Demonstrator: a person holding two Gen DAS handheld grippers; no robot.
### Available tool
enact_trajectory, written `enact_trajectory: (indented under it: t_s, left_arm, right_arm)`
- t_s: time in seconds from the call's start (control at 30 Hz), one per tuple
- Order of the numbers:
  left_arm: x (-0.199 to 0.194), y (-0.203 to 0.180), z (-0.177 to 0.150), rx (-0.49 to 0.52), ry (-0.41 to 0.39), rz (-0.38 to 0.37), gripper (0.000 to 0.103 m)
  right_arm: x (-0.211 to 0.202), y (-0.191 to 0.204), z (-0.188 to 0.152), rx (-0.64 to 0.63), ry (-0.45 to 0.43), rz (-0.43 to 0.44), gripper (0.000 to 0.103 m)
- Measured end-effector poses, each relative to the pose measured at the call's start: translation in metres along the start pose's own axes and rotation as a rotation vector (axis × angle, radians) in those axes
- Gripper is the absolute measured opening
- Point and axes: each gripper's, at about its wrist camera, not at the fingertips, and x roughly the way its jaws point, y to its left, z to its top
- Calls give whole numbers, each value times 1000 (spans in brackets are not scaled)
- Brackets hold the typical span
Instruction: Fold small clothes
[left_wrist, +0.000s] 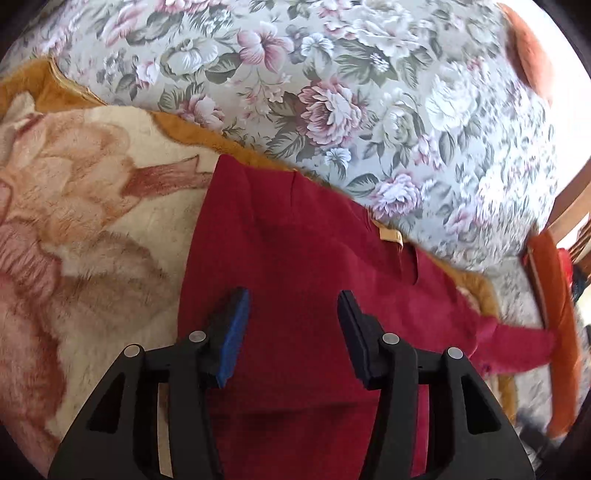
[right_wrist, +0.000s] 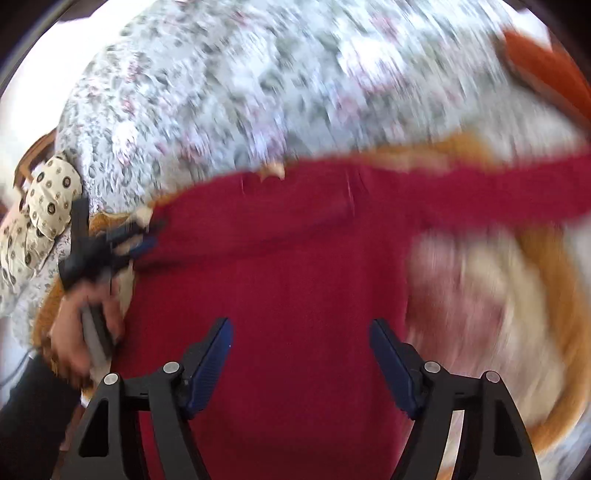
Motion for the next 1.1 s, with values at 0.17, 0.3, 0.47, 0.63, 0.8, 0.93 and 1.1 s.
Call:
enact_trajectory:
  t_s: [0.17, 0.3, 0.47, 0.63, 0.8, 0.93, 1.1]
  left_arm:
    - [-2, -4, -22, -11, -63, -2, 49]
    - [-2, -7, -28, 21, -94, 11, 49]
    - [1, -2, -29, 11, -95, -24, 49]
    - [1, 0, -29, 1, -98, -43, 49]
    - [1, 13, -28, -66, -113, -139, 49]
    - [1, 9, -29, -47, -114, -119, 49]
    - [1, 9, -29, -47, -115, -120, 49]
  right_arm:
    - [66, 19, 51, -202, -29, 70, 73]
    - [140, 10, 54, -270, 133, -62, 61]
    - [142, -17, 42, -186, 7, 22, 64]
    - [135, -8, 54, -198, 78, -13, 65]
    - [38, -67, 44, -113, -124, -168, 64]
    - [-63, -175, 12, 68, -365, -446, 65]
    - [-124, -282, -16, 345, -443, -545, 65]
